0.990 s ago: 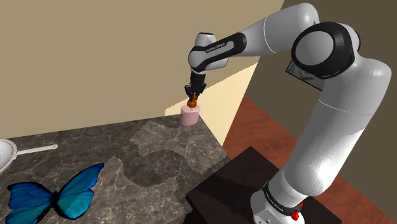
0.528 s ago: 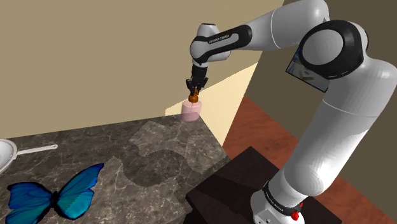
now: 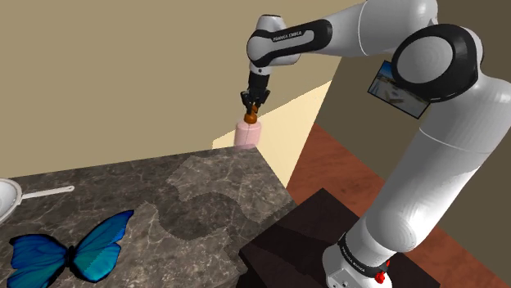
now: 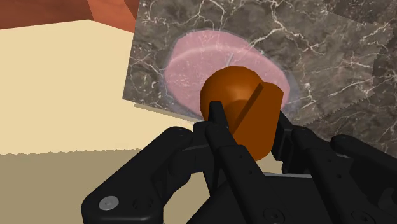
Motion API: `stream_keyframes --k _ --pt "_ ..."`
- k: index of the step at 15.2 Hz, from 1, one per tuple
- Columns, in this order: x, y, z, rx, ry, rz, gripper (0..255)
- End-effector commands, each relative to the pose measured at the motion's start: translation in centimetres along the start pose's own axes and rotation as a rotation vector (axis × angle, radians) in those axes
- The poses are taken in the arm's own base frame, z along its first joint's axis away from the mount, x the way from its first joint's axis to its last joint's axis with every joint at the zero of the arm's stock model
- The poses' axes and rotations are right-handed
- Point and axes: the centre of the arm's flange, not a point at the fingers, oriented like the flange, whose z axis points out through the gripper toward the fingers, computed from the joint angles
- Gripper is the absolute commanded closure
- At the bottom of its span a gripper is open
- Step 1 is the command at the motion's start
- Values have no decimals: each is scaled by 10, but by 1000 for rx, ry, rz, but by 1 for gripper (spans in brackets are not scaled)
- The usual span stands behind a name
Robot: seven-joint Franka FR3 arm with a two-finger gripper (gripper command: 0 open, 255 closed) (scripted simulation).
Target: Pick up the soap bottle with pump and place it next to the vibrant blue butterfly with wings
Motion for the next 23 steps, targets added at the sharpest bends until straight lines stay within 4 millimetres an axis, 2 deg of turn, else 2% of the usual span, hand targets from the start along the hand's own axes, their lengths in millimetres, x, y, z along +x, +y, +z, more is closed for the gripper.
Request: stream_keyframes --k 1,23 --pt "0 1 -10 0 0 0 255" --pt "-1 1 -126 0 0 0 255"
